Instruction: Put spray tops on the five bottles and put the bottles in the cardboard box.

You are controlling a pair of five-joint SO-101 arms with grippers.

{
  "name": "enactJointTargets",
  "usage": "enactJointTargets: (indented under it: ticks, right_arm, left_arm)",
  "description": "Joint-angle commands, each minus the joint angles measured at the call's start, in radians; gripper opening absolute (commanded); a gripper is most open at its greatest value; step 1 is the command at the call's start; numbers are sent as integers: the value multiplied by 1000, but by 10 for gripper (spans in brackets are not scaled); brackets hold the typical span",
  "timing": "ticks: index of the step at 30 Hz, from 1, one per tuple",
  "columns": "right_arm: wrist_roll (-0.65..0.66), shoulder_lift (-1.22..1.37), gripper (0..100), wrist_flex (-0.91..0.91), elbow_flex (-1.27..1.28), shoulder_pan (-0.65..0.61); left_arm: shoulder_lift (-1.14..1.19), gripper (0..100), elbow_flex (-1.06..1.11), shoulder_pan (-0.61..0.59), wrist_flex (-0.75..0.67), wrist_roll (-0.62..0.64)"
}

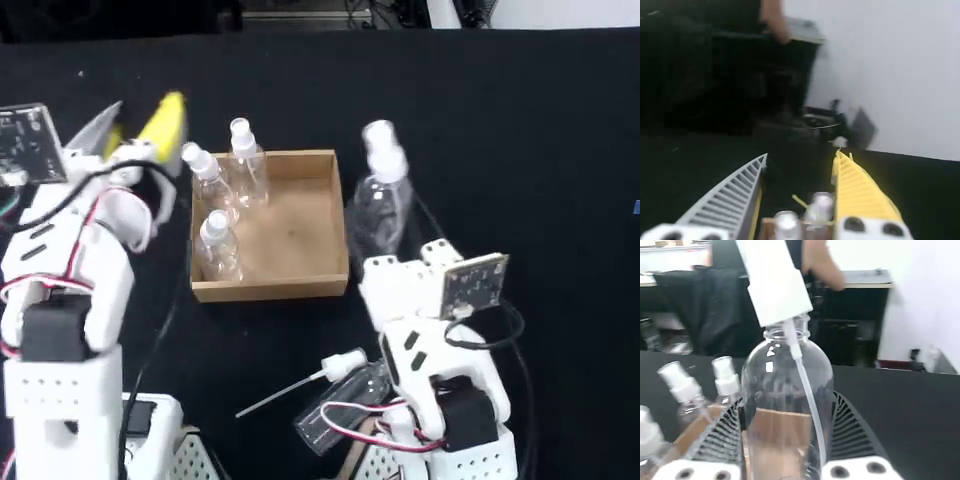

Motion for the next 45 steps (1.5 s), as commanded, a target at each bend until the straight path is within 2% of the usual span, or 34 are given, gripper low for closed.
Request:
enactJointTargets:
  ticks: [1, 6, 11, 15, 19, 27, 36, 45]
  right_arm:
    - [12, 36, 11, -28, -16, 40]
    - [14, 263, 11, -34, -105, 41]
    - [15, 519, 11, -64, -206, 51]
    - [17, 668, 11, -222, -209, 187]
    - [15, 817, 11, -373, -216, 311]
    - [11, 1129, 11, -651, -245, 381]
    - [9, 1277, 11, -664, -360, 509]
    - [15, 1287, 15, -666, -308, 608]
  left_arm:
    - [-23, 191, 231, -104, -207, -6]
    - [-14, 191, 473, -168, -423, -8]
    - [-14, 191, 664, -174, -660, 0]
    - [-14, 191, 796, -160, -779, -3]
    - [-15, 191, 820, -165, -793, -2]
    - [-23, 191, 878, -166, -799, 0]
    - [-23, 191, 892, -168, -799, 0]
    - [-23, 191, 908, -166, -799, 0]
